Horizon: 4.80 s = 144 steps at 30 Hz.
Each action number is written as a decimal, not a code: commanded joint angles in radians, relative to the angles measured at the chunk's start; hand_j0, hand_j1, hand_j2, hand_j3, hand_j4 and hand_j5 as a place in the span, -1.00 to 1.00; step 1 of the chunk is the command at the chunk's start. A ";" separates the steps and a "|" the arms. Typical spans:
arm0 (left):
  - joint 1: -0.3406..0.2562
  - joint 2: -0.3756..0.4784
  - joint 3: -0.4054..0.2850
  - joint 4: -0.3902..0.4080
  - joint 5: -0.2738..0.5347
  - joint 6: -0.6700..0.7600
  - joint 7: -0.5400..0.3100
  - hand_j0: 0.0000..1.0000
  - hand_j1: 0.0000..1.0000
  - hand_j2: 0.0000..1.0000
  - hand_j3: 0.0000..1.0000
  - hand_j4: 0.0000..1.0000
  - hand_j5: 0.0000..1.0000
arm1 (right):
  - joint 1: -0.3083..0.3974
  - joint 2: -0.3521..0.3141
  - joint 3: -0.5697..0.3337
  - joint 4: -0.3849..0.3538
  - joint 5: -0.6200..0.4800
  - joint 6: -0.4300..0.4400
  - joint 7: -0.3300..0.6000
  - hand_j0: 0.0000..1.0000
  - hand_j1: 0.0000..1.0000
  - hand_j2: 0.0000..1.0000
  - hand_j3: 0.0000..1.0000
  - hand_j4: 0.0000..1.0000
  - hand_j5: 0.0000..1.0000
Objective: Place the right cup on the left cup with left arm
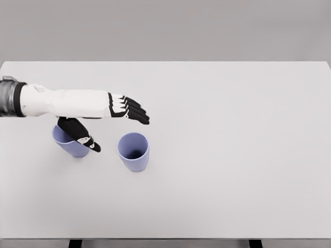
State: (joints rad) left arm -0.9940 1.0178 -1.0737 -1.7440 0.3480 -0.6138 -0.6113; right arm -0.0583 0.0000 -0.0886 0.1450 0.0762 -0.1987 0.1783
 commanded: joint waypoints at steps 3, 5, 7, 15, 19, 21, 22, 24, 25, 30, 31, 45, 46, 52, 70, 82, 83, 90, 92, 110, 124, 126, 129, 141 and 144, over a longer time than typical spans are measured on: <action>0.003 0.002 0.004 -0.017 -0.058 0.003 0.000 1.00 1.00 1.00 1.00 1.00 1.00 | 0.021 0.000 -0.002 0.007 -0.001 0.001 0.073 1.00 1.00 1.00 1.00 1.00 1.00; 0.005 -0.005 0.006 -0.019 -0.115 0.003 0.000 1.00 1.00 1.00 1.00 1.00 1.00 | 0.021 0.000 0.001 0.005 -0.001 0.001 0.073 1.00 1.00 1.00 1.00 1.00 1.00; 0.012 -0.022 0.004 -0.019 -0.118 0.003 0.000 1.00 1.00 1.00 1.00 1.00 1.00 | 0.021 0.000 0.001 0.007 -0.001 0.001 0.073 1.00 1.00 1.00 1.00 1.00 1.00; 0.029 -0.068 0.014 -0.016 -0.119 0.003 0.000 1.00 1.00 1.00 1.00 1.00 1.00 | 0.021 0.000 0.003 0.005 -0.001 0.001 0.073 1.00 1.00 1.00 1.00 1.00 1.00; 0.035 -0.056 0.018 0.007 -0.135 0.003 0.000 1.00 1.00 1.00 1.00 1.00 1.00 | 0.021 0.000 0.003 0.007 -0.001 0.001 0.073 1.00 1.00 1.00 1.00 1.00 1.00; 0.037 -0.056 0.020 0.026 -0.193 0.003 0.000 1.00 1.00 1.00 1.00 1.00 1.00 | 0.021 0.000 0.003 0.005 -0.001 0.001 0.073 1.00 1.00 1.00 1.00 1.00 1.00; 0.037 -0.056 0.020 0.026 -0.196 0.003 0.000 1.00 1.00 1.00 1.00 1.00 1.00 | 0.020 0.000 0.003 0.007 -0.001 0.001 0.073 1.00 1.00 1.00 1.00 1.00 1.00; 0.060 -0.067 0.021 0.057 -0.204 0.003 0.000 1.00 1.00 1.00 1.00 1.00 1.00 | 0.021 0.000 0.003 0.007 -0.001 0.001 0.073 1.00 1.00 1.00 1.00 1.00 1.00; 0.064 -0.070 0.034 0.061 -0.204 0.003 0.000 1.00 1.00 1.00 1.00 1.00 1.00 | 0.021 0.000 0.003 0.005 -0.001 0.001 0.073 1.00 1.00 1.00 1.00 1.00 1.00; 0.066 -0.104 0.035 0.064 -0.204 0.003 0.000 1.00 1.00 1.00 1.00 1.00 1.00 | 0.021 0.000 0.003 0.007 -0.001 0.001 0.073 1.00 1.00 1.00 1.00 1.00 1.00; 0.068 -0.104 0.035 0.064 -0.202 0.003 0.000 1.00 1.00 1.00 1.00 1.00 1.00 | 0.021 0.000 0.003 0.005 -0.001 0.001 0.073 1.00 1.00 1.00 1.00 1.00 1.00; 0.127 -0.179 0.037 0.136 -0.271 0.003 0.000 1.00 1.00 1.00 1.00 1.00 1.00 | 0.021 0.000 0.003 0.005 -0.001 0.001 0.073 1.00 1.00 1.00 1.00 1.00 1.00; 0.127 -0.193 0.037 0.139 -0.273 0.003 0.000 1.00 1.00 1.00 1.00 1.00 1.00 | 0.020 0.000 0.003 0.005 -0.001 0.001 0.073 1.00 1.00 1.00 1.00 1.00 1.00; 0.153 -0.197 0.050 0.158 -0.290 0.003 0.000 1.00 1.00 1.00 1.00 1.00 1.00 | 0.020 0.000 0.003 0.007 -0.001 0.001 0.073 1.00 1.00 1.00 1.00 1.00 1.00; 0.190 -0.205 0.070 0.162 -0.330 0.003 0.000 0.09 0.09 0.09 0.09 0.09 0.09 | 0.020 0.000 0.003 0.005 -0.001 0.001 0.073 1.00 1.00 1.00 1.00 1.00 1.00; 0.198 -0.061 0.219 0.049 -0.210 0.003 0.000 0.01 0.01 0.01 0.01 0.01 0.01 | 0.020 0.000 0.003 0.005 -0.001 0.001 0.073 1.00 1.00 1.00 1.00 1.00 1.00; 0.192 -0.027 0.231 0.034 -0.182 0.003 0.000 0.00 0.00 0.00 0.00 0.00 0.00 | 0.021 0.000 0.003 0.007 -0.001 0.001 0.073 1.00 1.00 1.00 1.00 1.00 1.00; 0.118 0.074 0.247 0.007 -0.096 0.003 0.000 -0.01 -0.01 -0.01 -0.01 -0.01 -0.01 | 0.021 0.000 0.003 0.005 -0.001 0.001 0.073 1.00 1.00 1.00 1.00 1.00 1.00; 0.107 0.117 0.264 0.007 -0.078 0.003 0.000 -0.01 -0.01 -0.01 -0.01 -0.01 -0.01 | 0.020 0.000 0.003 0.005 -0.001 0.001 0.073 1.00 1.00 1.00 1.00 1.00 1.00; 0.144 0.308 0.261 0.023 -0.027 0.003 0.000 0.00 0.00 0.00 0.00 0.00 0.00 | 0.020 0.000 0.003 0.005 -0.001 0.001 0.073 1.00 1.00 1.00 1.00 1.00 1.00; 0.201 0.257 0.262 0.070 -0.041 0.003 0.000 0.00 0.00 0.00 0.00 0.00 0.00 | 0.021 0.000 0.003 0.005 -0.001 0.001 0.073 1.00 1.00 1.00 1.00 1.00 1.00; 0.201 0.257 0.262 0.078 -0.041 0.003 0.000 0.00 0.00 0.00 0.00 0.00 0.00 | 0.020 0.000 0.003 0.005 -0.001 0.001 0.073 1.00 1.00 1.00 1.00 1.00 1.00; 0.202 0.255 0.261 0.086 -0.043 0.003 0.000 0.00 0.00 0.00 0.00 0.00 0.00 | 0.020 0.000 0.003 0.005 -0.001 0.001 0.073 1.00 1.00 1.00 1.00 1.00 1.00; 0.222 0.240 0.264 0.110 -0.050 0.003 0.000 0.02 0.02 0.02 0.02 0.02 0.02 | 0.021 0.000 0.003 0.005 -0.001 0.001 0.073 1.00 1.00 1.00 1.00 1.00 1.00; 0.222 0.229 0.264 0.112 -0.050 0.003 0.000 0.06 0.06 0.06 0.06 0.06 0.06 | 0.020 0.000 0.003 0.007 -0.001 0.001 0.073 1.00 1.00 1.00 1.00 1.00 1.00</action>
State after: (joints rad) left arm -0.7715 1.2529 -0.8116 -1.6352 0.2893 -0.6144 -0.6108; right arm -0.0368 0.0000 -0.0857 0.1510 0.0748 -0.1977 0.2513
